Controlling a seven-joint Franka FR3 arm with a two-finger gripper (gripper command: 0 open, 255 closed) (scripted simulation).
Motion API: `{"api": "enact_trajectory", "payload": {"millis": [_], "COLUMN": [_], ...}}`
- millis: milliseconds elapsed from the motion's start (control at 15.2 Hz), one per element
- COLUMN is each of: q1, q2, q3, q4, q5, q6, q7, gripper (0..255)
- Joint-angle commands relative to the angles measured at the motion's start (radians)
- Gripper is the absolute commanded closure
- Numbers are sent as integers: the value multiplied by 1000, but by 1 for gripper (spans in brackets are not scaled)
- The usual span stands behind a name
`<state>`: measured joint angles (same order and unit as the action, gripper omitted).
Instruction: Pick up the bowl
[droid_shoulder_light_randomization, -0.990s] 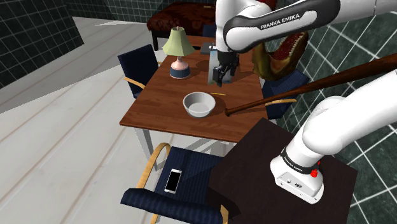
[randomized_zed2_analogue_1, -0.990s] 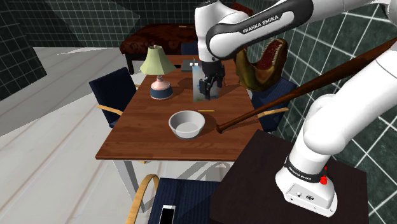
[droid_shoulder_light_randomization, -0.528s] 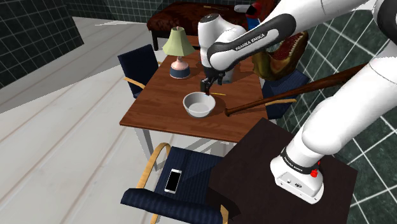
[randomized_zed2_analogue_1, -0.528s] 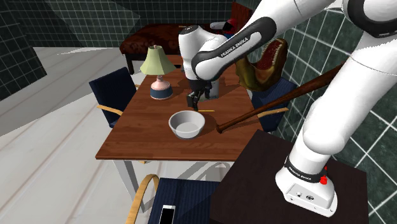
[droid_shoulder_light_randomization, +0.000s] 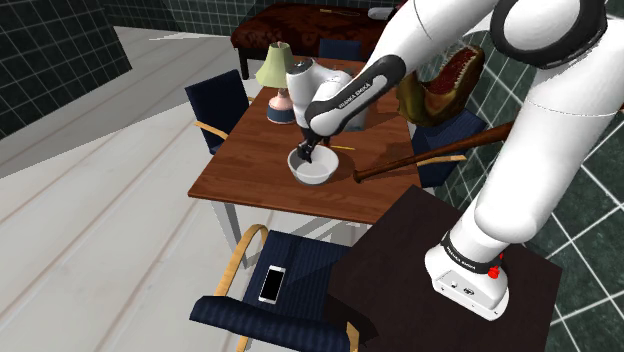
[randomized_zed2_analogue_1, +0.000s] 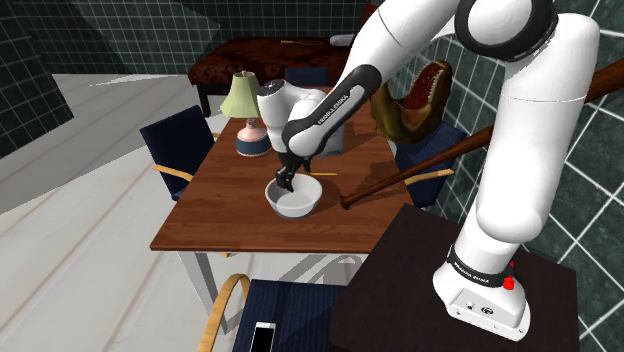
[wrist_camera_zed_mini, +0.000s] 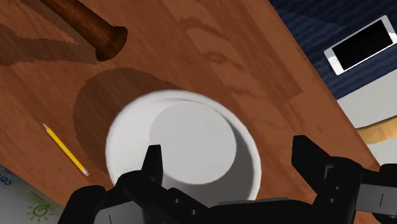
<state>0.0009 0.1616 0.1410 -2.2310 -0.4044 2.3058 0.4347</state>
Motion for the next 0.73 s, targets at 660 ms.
{"api": "enact_trajectory", "payload": {"millis": [660], "q1": [84], "q2": [472], "q3": [-67], "q4": [372], "q5": [-172], "q6": [54], "q7": [154], "gripper": [0]}}
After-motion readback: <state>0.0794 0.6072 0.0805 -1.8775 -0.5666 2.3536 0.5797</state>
